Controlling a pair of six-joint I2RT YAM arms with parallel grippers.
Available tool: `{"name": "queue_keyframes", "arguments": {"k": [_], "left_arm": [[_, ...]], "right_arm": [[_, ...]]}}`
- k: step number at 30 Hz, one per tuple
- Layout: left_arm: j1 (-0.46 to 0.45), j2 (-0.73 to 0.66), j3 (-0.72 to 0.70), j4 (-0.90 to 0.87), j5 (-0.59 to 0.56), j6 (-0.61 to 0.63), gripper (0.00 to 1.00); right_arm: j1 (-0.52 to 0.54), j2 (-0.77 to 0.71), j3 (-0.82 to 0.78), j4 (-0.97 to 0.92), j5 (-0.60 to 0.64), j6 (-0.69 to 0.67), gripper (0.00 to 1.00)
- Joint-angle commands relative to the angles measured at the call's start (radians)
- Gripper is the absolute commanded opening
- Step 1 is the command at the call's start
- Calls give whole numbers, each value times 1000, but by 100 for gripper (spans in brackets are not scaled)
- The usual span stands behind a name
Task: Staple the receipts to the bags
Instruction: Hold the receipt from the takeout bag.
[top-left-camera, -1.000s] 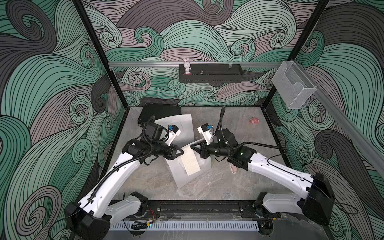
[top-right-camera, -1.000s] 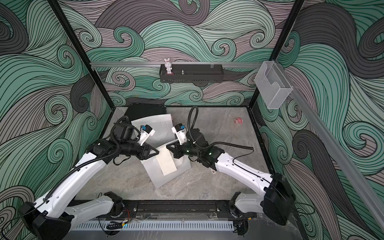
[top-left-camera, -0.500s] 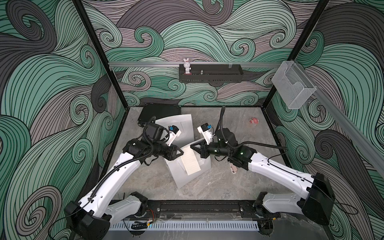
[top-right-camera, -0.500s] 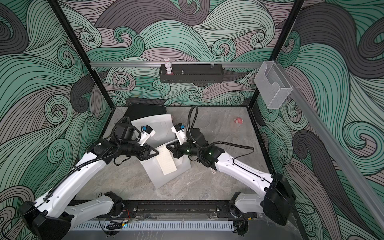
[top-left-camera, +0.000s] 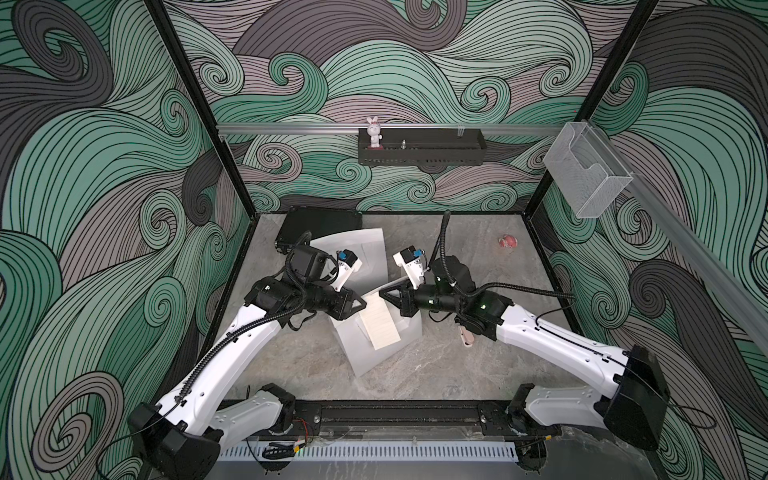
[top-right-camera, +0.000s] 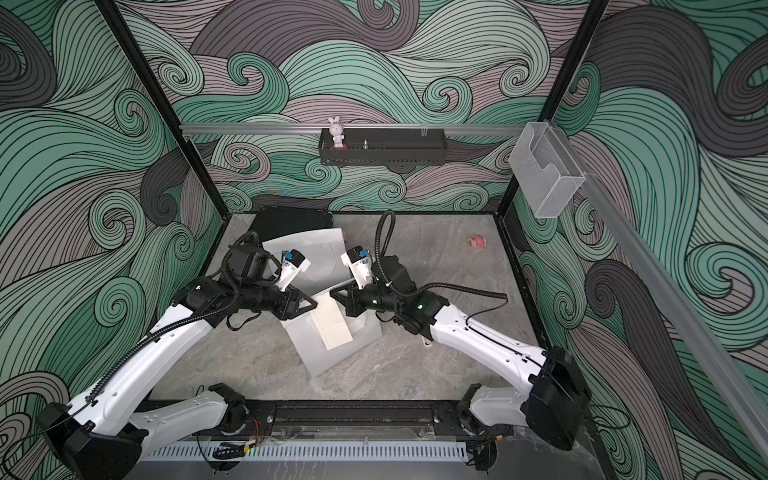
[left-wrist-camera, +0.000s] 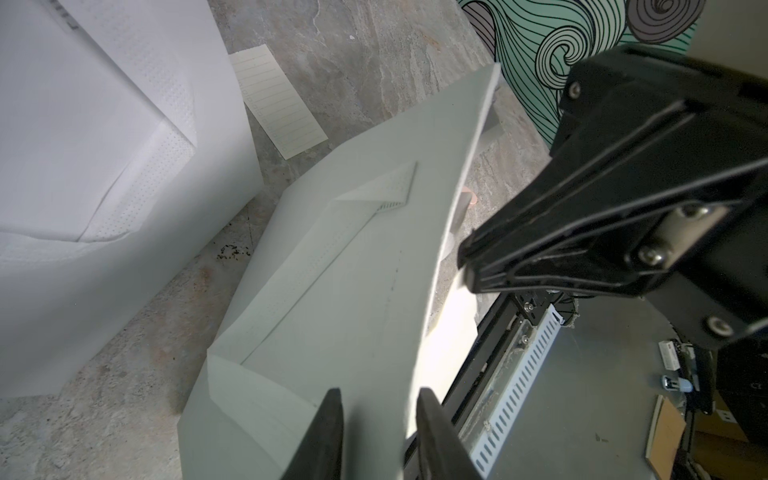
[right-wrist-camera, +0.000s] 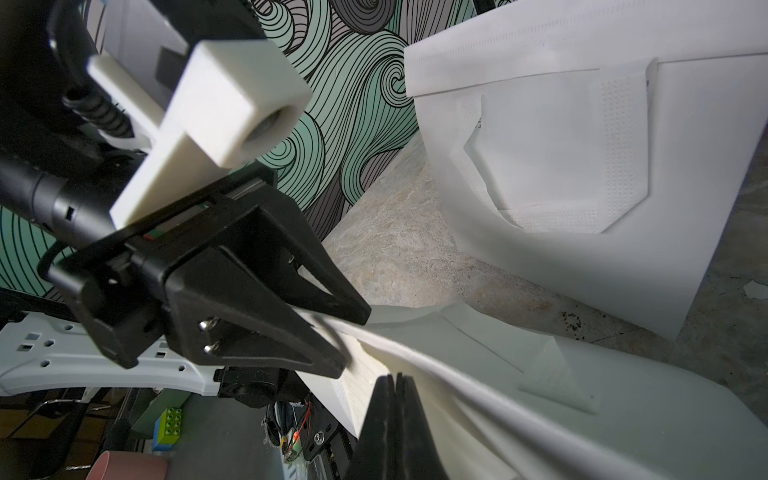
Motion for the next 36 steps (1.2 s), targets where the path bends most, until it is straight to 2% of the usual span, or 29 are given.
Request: {"name": "queue_keyframes", "arguments": {"k": [1,14,17,22,25,29,31,36], "left_arm": [[-8,7,30,-19,3,9,29],[-14,2,21,-16,9,11,31],[-14,2,20,-16,7,12,26],[-15,4,24,-19,-5,13,0],[-16,1,26,-22,-11,13,0],[-18,-11,25,-25,-17,16,0],[-18,-16,27,-28,-23,20,0],[-18,-17,38,-29,-37,32,0]], "right_arm": [[5,5,25,12,8,1,0],[4,2,2,44,46,29,0],[4,4,5,44,38,31,0],[4,5,-4,45,35,33,0],[6,-2,-10,31,40,26,0],[2,-49,-1,-86,120,-19,39],[-6,-81,12,-199,191,-43,46],[-68,-139,63,-531,318,-83,52]]}}
